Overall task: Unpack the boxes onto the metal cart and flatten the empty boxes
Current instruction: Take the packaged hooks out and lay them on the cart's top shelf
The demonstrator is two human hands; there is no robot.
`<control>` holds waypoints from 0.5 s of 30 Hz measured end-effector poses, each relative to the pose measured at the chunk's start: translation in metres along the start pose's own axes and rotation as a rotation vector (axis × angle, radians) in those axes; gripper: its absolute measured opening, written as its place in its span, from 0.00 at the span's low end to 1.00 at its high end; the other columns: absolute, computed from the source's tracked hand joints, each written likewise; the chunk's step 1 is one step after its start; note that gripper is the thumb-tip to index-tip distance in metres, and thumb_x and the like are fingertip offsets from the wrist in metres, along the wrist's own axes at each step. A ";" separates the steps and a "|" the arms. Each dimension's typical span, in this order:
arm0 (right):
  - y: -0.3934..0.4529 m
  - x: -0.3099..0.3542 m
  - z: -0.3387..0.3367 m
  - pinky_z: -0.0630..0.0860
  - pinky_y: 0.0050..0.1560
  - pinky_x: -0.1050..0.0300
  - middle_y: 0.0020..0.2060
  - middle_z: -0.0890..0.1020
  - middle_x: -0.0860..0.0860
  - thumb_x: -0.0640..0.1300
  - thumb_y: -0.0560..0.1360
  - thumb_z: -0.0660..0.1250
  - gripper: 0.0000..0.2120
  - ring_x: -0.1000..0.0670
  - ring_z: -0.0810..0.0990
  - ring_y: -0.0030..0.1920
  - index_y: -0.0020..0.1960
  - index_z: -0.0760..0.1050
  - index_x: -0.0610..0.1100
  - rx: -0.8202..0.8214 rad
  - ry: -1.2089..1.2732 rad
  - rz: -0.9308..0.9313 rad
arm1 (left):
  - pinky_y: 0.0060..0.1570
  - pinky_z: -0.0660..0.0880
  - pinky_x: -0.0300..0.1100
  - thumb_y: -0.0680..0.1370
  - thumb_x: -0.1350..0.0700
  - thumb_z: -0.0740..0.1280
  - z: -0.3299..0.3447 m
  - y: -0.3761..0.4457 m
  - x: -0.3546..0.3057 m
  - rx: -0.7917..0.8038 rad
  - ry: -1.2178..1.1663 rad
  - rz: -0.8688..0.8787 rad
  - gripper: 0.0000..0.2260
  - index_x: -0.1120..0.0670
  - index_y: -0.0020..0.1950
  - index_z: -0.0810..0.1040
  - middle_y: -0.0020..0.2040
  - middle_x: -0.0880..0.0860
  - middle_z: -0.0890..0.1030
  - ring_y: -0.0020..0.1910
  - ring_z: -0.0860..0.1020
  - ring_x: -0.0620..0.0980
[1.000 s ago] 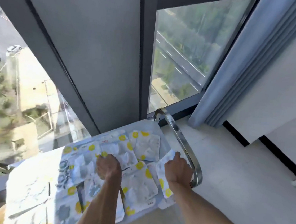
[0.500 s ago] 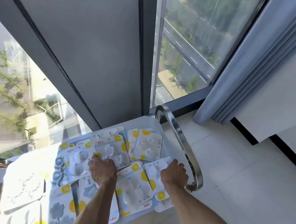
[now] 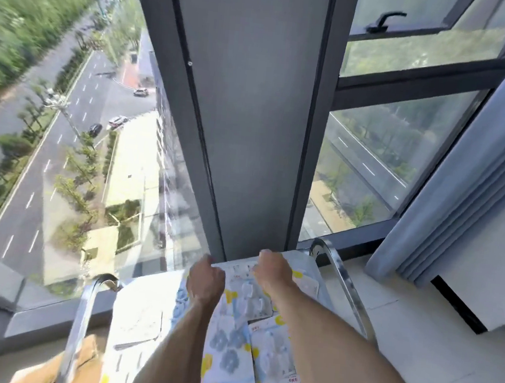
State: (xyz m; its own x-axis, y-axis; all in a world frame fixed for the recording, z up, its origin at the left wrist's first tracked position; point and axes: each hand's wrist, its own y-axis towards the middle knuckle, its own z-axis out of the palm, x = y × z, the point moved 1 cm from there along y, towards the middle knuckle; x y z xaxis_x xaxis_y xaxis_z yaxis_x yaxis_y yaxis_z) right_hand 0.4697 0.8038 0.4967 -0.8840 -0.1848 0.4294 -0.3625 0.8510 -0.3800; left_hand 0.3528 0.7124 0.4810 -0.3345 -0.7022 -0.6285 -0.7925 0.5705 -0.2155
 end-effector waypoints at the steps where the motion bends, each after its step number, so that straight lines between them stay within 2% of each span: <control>1: -0.013 0.026 -0.013 0.73 0.45 0.55 0.53 0.81 0.42 0.38 0.73 0.61 0.08 0.41 0.80 0.54 0.50 0.75 0.41 -0.010 -0.004 -0.032 | 0.49 0.71 0.43 0.73 0.60 0.63 -0.028 -0.001 -0.004 -0.006 0.018 0.034 0.14 0.55 0.58 0.78 0.55 0.58 0.82 0.55 0.78 0.58; 3: -0.048 0.078 -0.031 0.73 0.44 0.56 0.53 0.81 0.42 0.38 0.72 0.61 0.07 0.40 0.81 0.53 0.49 0.75 0.42 -0.006 -0.021 -0.088 | 0.50 0.71 0.43 0.73 0.60 0.62 -0.089 -0.012 -0.006 -0.011 0.057 0.042 0.14 0.55 0.58 0.77 0.56 0.57 0.81 0.56 0.78 0.58; 5: -0.077 0.126 -0.041 0.75 0.49 0.53 0.57 0.80 0.42 0.39 0.72 0.60 0.13 0.40 0.80 0.57 0.55 0.76 0.40 -0.011 -0.036 -0.154 | 0.50 0.71 0.43 0.72 0.58 0.61 -0.144 -0.016 -0.003 -0.026 0.048 0.068 0.14 0.57 0.55 0.78 0.55 0.59 0.81 0.56 0.78 0.59; 8: -0.124 0.199 -0.043 0.75 0.53 0.54 0.60 0.79 0.40 0.39 0.74 0.60 0.17 0.40 0.78 0.60 0.61 0.75 0.39 -0.037 -0.053 -0.254 | 0.46 0.75 0.43 0.67 0.57 0.60 -0.234 -0.020 0.022 -0.081 0.070 0.099 0.10 0.57 0.44 0.77 0.49 0.63 0.81 0.51 0.80 0.62; 10: -0.154 0.241 -0.037 0.73 0.48 0.57 0.60 0.79 0.42 0.40 0.75 0.61 0.15 0.42 0.79 0.59 0.60 0.76 0.40 -0.049 -0.057 -0.301 | 0.44 0.76 0.42 0.68 0.58 0.61 -0.287 -0.024 0.047 -0.140 0.114 0.089 0.05 0.56 0.40 0.75 0.47 0.62 0.82 0.49 0.81 0.60; 12: -0.190 0.285 -0.025 0.72 0.45 0.58 0.56 0.81 0.43 0.41 0.74 0.63 0.12 0.43 0.80 0.56 0.56 0.77 0.41 -0.043 -0.057 -0.347 | 0.46 0.76 0.43 0.70 0.59 0.62 -0.339 -0.033 0.078 -0.183 0.137 0.087 0.05 0.55 0.42 0.76 0.47 0.59 0.82 0.49 0.81 0.59; 14: -0.224 0.321 -0.012 0.74 0.45 0.57 0.51 0.82 0.43 0.39 0.72 0.63 0.09 0.43 0.82 0.54 0.50 0.78 0.41 -0.055 -0.063 -0.382 | 0.40 0.73 0.41 0.71 0.61 0.62 -0.382 -0.045 0.110 -0.215 0.177 0.091 0.06 0.54 0.44 0.77 0.43 0.56 0.81 0.44 0.79 0.56; 15: -0.242 0.339 -0.003 0.76 0.48 0.55 0.51 0.83 0.42 0.38 0.71 0.62 0.10 0.42 0.82 0.54 0.51 0.79 0.41 -0.065 -0.046 -0.387 | 0.37 0.71 0.40 0.71 0.62 0.62 -0.403 -0.050 0.128 -0.209 0.204 0.098 0.06 0.55 0.46 0.77 0.40 0.54 0.79 0.39 0.77 0.53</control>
State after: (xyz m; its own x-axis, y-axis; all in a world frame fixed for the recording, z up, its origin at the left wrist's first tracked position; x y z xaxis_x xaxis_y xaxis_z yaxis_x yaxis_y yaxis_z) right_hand 0.2584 0.5369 0.7368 -0.6986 -0.5186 0.4930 -0.6534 0.7432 -0.1440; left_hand 0.1446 0.4222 0.7128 -0.4933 -0.7312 -0.4713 -0.8320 0.5547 0.0103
